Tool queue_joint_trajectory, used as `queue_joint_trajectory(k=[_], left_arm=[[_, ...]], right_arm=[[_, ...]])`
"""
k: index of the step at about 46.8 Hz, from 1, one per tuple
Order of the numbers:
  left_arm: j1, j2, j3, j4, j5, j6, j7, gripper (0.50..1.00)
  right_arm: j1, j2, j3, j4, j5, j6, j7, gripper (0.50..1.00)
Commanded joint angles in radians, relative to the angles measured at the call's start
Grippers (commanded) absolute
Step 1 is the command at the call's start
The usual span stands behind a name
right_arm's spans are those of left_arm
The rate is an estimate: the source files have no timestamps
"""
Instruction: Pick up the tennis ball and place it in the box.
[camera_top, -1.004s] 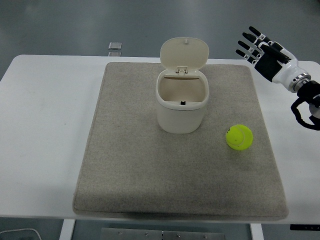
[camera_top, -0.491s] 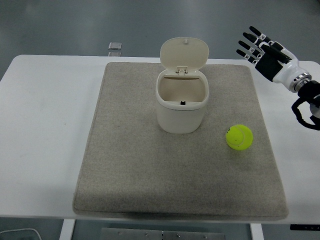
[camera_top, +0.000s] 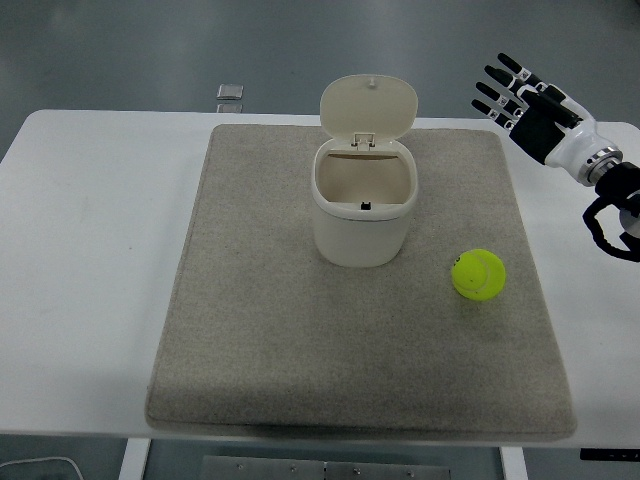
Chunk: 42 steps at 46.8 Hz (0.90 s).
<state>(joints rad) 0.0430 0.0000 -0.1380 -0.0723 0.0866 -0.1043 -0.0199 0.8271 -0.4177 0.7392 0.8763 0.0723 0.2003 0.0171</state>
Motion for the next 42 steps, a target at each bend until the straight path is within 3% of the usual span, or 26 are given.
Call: queue_joint_trajectory(k=[1,42], left_arm=[[0.000,0.000,0.000,0.000,-0.001,0.000,0.000,0.992],[0.000,0.000,0.000,0.000,0.001,0.000,0.000,0.992]], right_arm=[[0.003,-0.001,-0.001,0.000,-0.002,-0.001,0.000,0.915],[0.044,-0.029,-0.034,0.023,-0.249,0.001,-0.006,0.913]])
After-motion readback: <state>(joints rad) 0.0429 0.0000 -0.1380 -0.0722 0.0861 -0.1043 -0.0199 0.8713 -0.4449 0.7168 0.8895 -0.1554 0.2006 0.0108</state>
